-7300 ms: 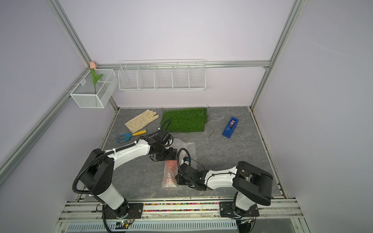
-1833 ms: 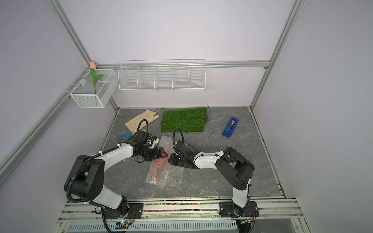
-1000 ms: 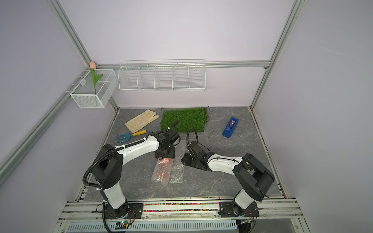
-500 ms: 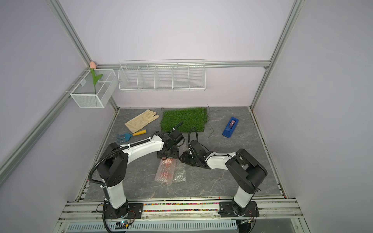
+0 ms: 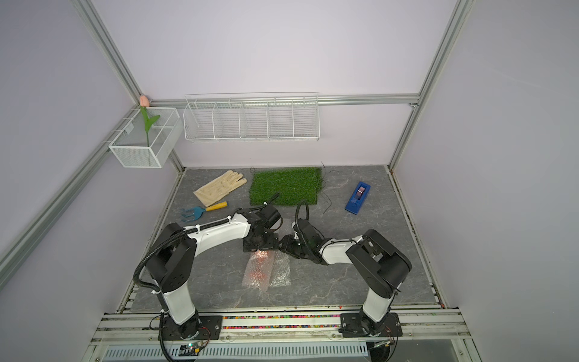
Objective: Wrap wine glasses in bubble wrap
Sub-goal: Wrap the wine glass in bubble wrap.
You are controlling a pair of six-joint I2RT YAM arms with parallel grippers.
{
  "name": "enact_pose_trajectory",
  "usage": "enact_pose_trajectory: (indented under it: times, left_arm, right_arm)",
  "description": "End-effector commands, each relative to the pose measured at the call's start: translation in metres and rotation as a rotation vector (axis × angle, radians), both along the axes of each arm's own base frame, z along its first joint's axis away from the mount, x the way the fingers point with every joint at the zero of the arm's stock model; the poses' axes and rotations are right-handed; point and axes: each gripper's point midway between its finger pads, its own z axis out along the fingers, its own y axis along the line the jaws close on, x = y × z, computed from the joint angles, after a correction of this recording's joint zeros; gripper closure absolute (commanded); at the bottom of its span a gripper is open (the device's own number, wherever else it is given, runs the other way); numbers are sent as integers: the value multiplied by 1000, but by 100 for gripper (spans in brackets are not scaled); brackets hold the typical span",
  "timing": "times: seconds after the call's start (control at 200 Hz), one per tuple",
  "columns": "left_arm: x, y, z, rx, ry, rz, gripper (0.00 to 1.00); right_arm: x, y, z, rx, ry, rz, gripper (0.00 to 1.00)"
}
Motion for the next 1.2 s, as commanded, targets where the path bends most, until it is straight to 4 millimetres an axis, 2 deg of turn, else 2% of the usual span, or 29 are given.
enact_pose_trajectory:
  times: [0.0,0.15,0.355,0.67,0.89,0.975,1.195]
  left_arm:
    - [-1,-16,11,-134,2,18,7]
    - [-5,-16,19,-207,5,6,0]
    - [-18,-10,26,-230,19,-19,0]
    - [-53,7,13,-199,97,-11,0]
    - [-77,9,16,-248,114,17,0]
    - [-80,11,14,-267,114,37,0]
    - [-76,-3,16,-324,105,45,0]
  right_arm:
    - [-7,-3,6,21,15,-4,51]
    - [-7,-4,10,41,16,-11,51]
    - [-8,-5,12,47,17,-16,51]
    - [-10,-8,12,47,24,-21,51]
    - [-12,-8,8,47,33,-20,51]
    - [-12,-8,7,48,36,-17,51]
    - [-20,-11,0,31,61,-8,51]
